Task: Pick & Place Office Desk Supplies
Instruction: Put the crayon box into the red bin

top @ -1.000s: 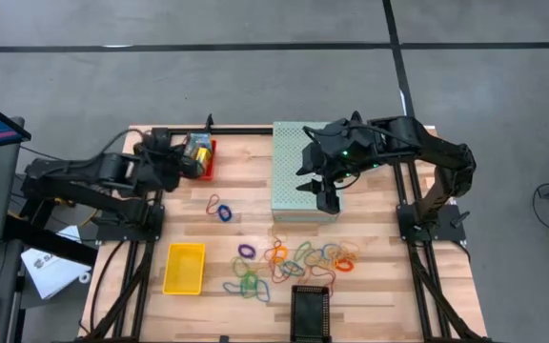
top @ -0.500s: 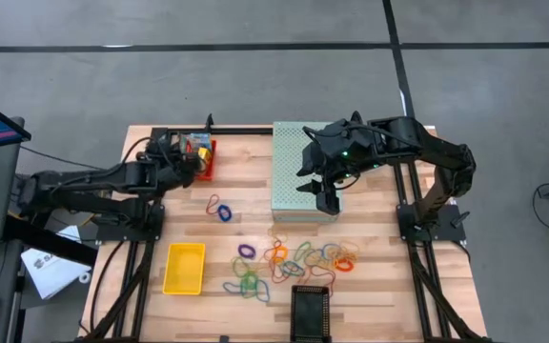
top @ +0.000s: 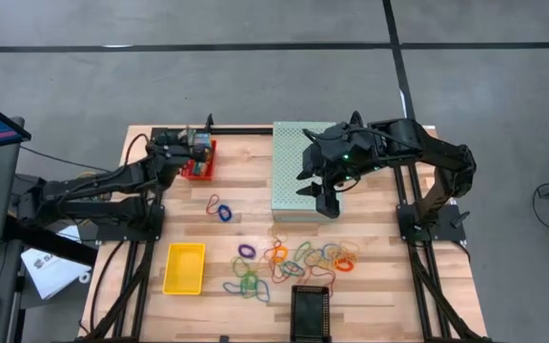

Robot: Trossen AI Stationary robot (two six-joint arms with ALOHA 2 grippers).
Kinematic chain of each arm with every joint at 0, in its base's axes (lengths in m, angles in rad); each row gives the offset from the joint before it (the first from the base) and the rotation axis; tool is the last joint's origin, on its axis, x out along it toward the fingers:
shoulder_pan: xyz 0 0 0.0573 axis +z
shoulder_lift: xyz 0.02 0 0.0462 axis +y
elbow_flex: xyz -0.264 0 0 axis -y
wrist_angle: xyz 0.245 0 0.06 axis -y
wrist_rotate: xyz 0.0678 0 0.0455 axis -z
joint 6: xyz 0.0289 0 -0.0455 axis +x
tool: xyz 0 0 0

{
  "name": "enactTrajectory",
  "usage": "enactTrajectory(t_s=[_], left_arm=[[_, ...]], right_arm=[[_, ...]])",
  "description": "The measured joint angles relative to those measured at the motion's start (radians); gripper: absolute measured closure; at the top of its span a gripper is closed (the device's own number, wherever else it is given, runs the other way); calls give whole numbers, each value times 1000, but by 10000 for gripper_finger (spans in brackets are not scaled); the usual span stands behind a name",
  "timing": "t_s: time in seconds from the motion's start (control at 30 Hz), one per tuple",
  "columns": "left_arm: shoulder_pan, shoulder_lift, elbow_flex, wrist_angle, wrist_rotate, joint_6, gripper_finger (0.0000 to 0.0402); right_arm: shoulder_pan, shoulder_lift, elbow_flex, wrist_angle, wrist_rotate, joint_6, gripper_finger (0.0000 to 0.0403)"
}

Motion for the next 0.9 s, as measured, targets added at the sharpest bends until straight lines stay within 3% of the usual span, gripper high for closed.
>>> enactTrajectory(t_s=[0.27, 0.73, 0.9], left_arm=[[87, 7, -3, 8, 104, 46, 401], [87, 6, -26, 5, 112, 37, 401], [87, 7, -87, 1, 138, -56, 401]], right_arm=[[17, 0, 0, -1, 0, 26, 235], [25, 0, 0, -2, 0, 45, 239], [25, 0, 0, -2, 0, 45, 239]])
